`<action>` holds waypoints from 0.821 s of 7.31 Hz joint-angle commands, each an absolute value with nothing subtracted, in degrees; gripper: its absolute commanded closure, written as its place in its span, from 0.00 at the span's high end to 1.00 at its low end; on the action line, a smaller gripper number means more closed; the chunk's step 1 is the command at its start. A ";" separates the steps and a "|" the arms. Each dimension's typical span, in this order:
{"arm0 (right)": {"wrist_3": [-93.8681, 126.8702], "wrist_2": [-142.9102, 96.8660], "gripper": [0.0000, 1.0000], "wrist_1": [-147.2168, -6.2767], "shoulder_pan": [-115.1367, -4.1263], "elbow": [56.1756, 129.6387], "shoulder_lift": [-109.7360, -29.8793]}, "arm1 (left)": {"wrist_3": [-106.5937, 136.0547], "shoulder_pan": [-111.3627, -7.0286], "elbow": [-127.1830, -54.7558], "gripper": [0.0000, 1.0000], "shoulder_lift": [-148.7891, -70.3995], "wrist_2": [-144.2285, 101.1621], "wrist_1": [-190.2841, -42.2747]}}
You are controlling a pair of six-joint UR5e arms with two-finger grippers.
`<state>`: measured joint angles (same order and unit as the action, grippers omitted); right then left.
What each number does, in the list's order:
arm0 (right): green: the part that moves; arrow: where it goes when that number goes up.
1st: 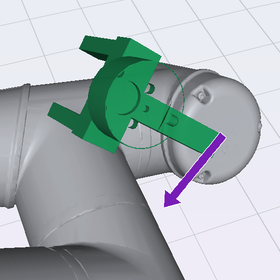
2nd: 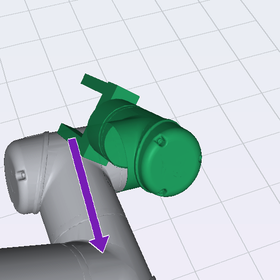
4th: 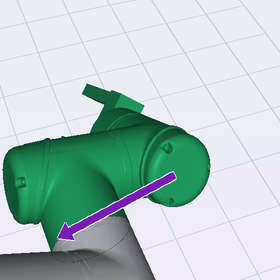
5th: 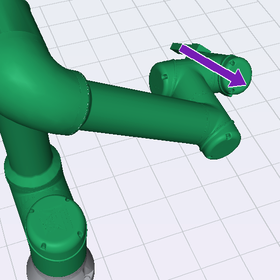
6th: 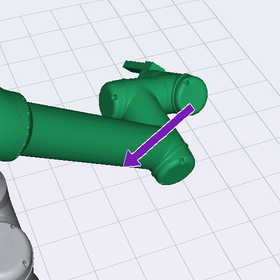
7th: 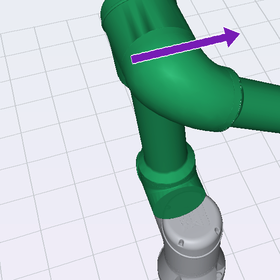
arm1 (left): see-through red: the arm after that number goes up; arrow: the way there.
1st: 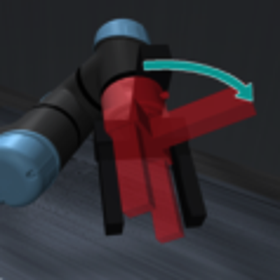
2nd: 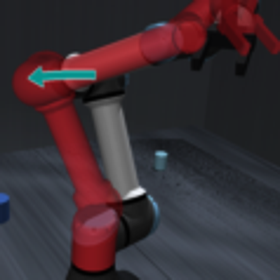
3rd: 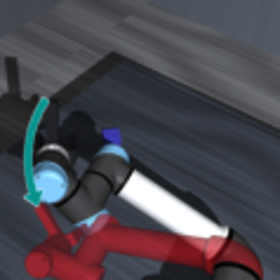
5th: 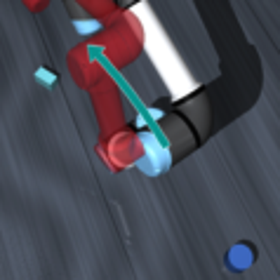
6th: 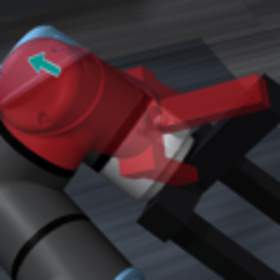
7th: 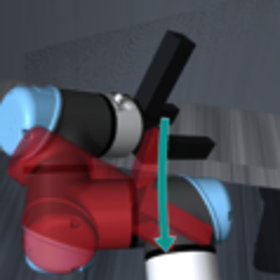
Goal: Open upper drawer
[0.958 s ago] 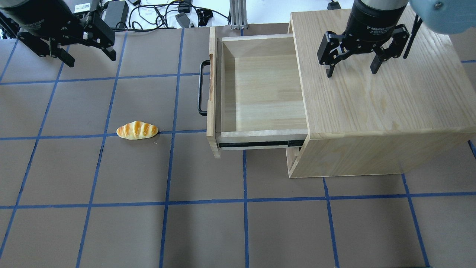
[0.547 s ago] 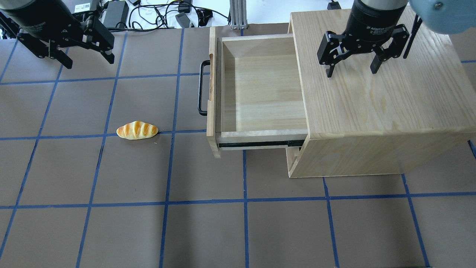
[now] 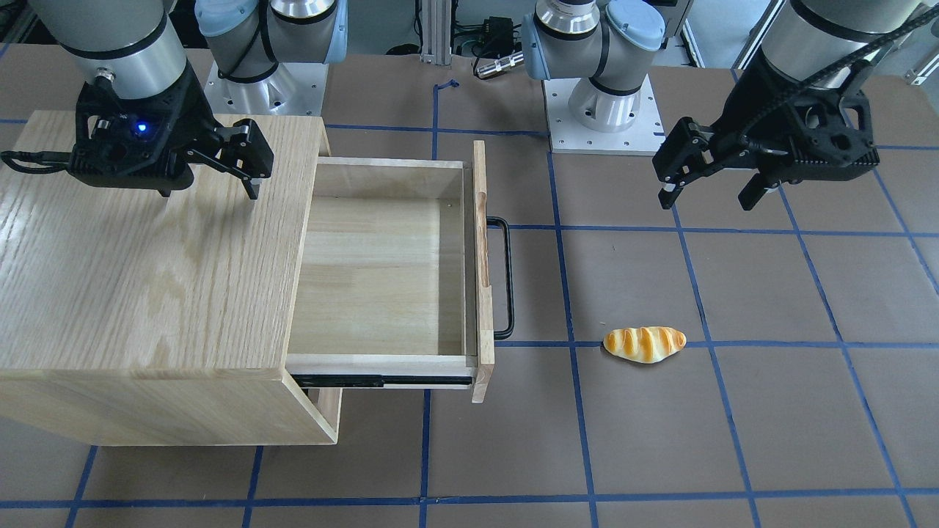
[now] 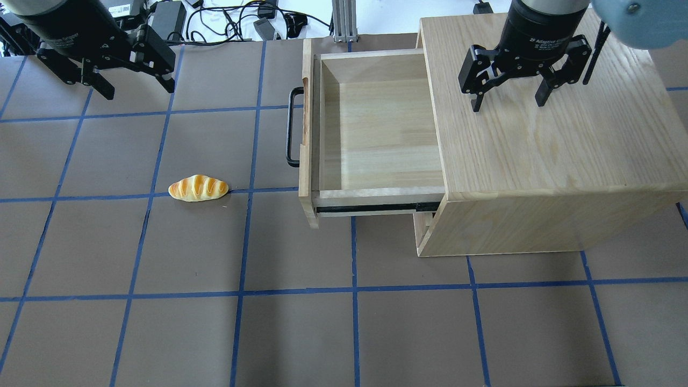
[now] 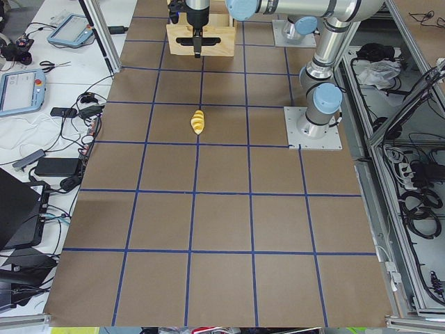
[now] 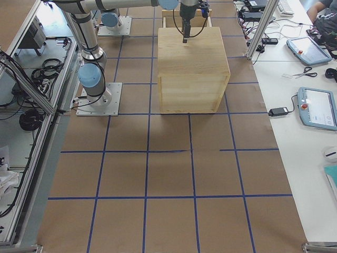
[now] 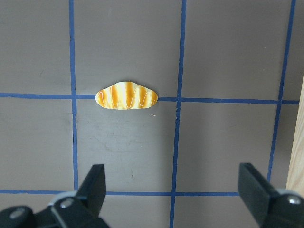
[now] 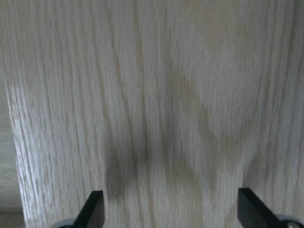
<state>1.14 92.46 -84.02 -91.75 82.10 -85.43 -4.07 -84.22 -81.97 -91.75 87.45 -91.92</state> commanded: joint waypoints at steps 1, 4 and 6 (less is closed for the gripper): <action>1.14 92.46 1.00 -84.02 -91.76 82.18 -85.43 | -4.13 -84.64 -82.18 1.00 -91.49 87.97 -91.85; 1.14 92.46 1.00 -84.02 -91.76 82.18 -85.43 | -4.75 -83.94 -82.44 1.00 -90.79 88.33 -91.93; 1.14 92.46 1.00 -84.02 -91.76 82.09 -85.43 | -4.75 -83.85 -82.53 1.00 -91.05 88.33 -91.85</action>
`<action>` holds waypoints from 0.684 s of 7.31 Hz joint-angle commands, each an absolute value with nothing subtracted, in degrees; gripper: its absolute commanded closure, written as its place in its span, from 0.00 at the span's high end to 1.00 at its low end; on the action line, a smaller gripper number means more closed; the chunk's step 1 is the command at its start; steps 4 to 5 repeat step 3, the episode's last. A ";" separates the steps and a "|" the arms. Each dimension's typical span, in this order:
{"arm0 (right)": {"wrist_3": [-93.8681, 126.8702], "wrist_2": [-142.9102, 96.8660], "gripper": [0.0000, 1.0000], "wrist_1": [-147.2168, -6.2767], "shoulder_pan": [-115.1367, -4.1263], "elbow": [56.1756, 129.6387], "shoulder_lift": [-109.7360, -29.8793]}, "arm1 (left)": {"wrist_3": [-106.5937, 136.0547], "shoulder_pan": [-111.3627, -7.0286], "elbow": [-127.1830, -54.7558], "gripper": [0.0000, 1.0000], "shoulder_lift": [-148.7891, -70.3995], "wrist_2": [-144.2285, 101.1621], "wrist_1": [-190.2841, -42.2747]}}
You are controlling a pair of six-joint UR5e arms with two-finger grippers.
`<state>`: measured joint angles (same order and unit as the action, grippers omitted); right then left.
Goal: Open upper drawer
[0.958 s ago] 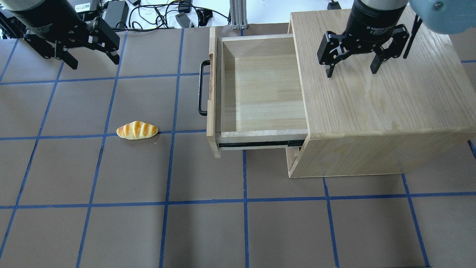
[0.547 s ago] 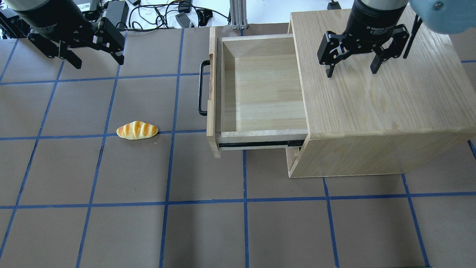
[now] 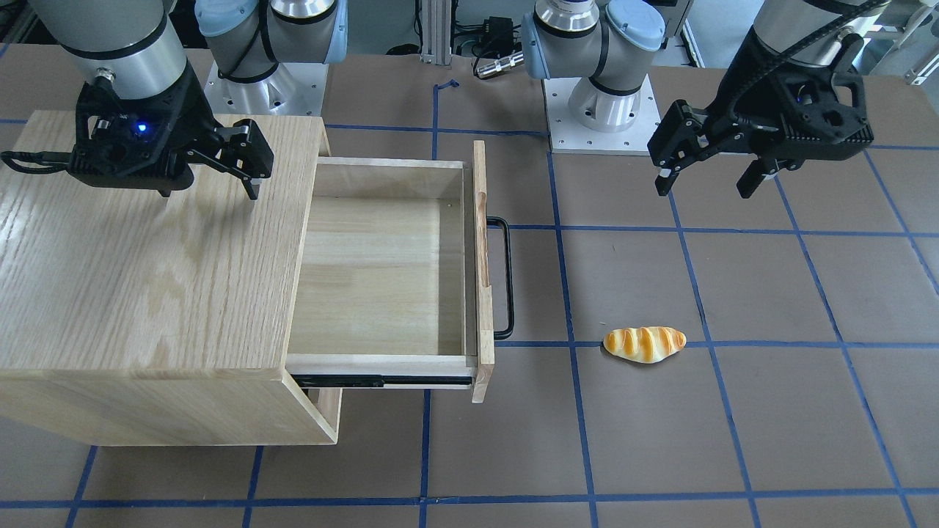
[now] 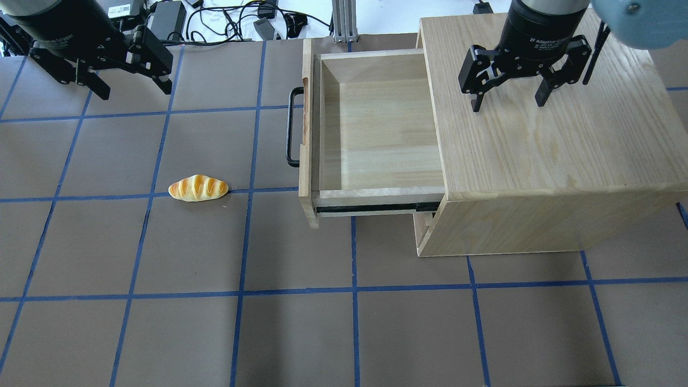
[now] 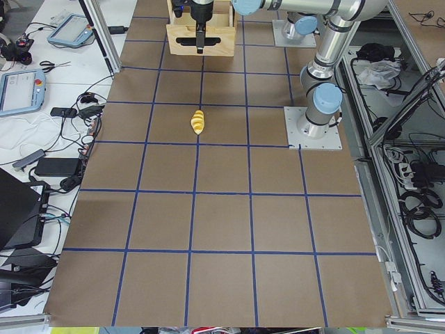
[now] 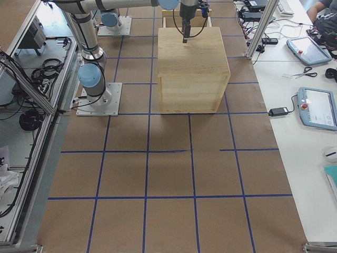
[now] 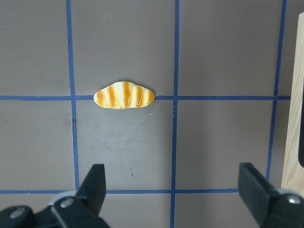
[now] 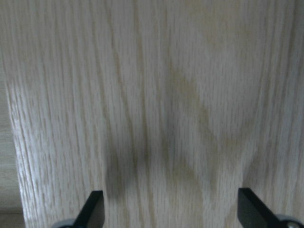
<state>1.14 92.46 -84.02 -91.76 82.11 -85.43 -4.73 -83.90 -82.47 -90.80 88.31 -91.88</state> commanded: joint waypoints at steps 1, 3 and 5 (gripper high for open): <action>1.06 92.46 1.00 -84.02 -91.76 82.09 -85.43 | -4.66 -83.85 -82.62 1.00 -91.49 88.33 -91.85; 1.05 92.46 1.00 -84.02 -91.76 82.09 -85.43 | -4.66 -83.85 -82.62 1.00 -91.49 88.33 -91.85; 1.05 92.46 1.00 -84.02 -91.76 82.09 -85.43 | -4.66 -83.85 -82.62 1.00 -91.49 88.33 -91.85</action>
